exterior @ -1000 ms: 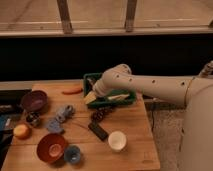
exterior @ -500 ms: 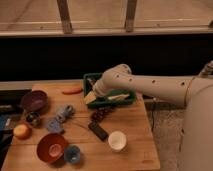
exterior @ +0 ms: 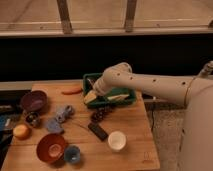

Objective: Place apple in plastic cup

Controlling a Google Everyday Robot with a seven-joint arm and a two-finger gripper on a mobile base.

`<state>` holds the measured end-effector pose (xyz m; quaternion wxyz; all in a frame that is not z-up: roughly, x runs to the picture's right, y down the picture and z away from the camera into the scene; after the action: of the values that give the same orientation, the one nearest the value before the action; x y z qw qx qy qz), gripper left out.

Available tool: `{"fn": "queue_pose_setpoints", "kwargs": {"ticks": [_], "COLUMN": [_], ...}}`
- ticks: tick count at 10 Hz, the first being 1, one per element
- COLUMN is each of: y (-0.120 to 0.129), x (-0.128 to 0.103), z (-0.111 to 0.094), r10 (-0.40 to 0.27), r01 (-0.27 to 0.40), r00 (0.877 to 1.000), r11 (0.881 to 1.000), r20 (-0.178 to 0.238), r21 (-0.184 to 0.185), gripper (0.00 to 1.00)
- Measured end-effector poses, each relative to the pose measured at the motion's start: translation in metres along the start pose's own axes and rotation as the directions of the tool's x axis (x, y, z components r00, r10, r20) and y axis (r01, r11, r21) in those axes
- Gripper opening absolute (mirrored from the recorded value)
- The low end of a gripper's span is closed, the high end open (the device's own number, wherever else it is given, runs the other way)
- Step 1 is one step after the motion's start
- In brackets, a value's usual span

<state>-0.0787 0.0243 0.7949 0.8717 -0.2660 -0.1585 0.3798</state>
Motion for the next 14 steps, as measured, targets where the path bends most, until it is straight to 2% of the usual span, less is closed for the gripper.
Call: {"fn": "queue_pose_setpoints", "kwargs": {"ticks": [2,3,4,5,6,7,8,9,14], "y": [0.022,0.034,0.051,0.080,0.101,0.128,0.147,0.174,0.173], "x": [-0.029,-0.044,-0.064,-0.089,-0.102,-0.115,-0.121,-0.127,-0.126], "z": [0.017,0.026,0.037,0.050,0.057,0.063,0.067,0.069,0.069], "r10": [-0.109,-0.152,-0.208,-0.289,-0.336,-0.388,-0.424,-0.468,-0.467], "r01": [0.108,0.151,0.205,0.285,0.330,0.381,0.417,0.461,0.459], "r00": [0.994,0.988,0.978,0.957,0.942,0.922,0.906,0.884,0.884], "r11": [0.994,0.987,0.976,0.953,0.936,0.912,0.893,0.864,0.865], "r20": [-0.024,-0.029,-0.033,-0.032,-0.026,-0.015,-0.005,0.012,0.012], "r21": [-0.034,-0.049,-0.071,-0.103,-0.124,-0.149,-0.170,-0.203,-0.203], "gripper": [0.74,0.74,0.74,0.74,0.74,0.74,0.74,0.74,0.74]}}
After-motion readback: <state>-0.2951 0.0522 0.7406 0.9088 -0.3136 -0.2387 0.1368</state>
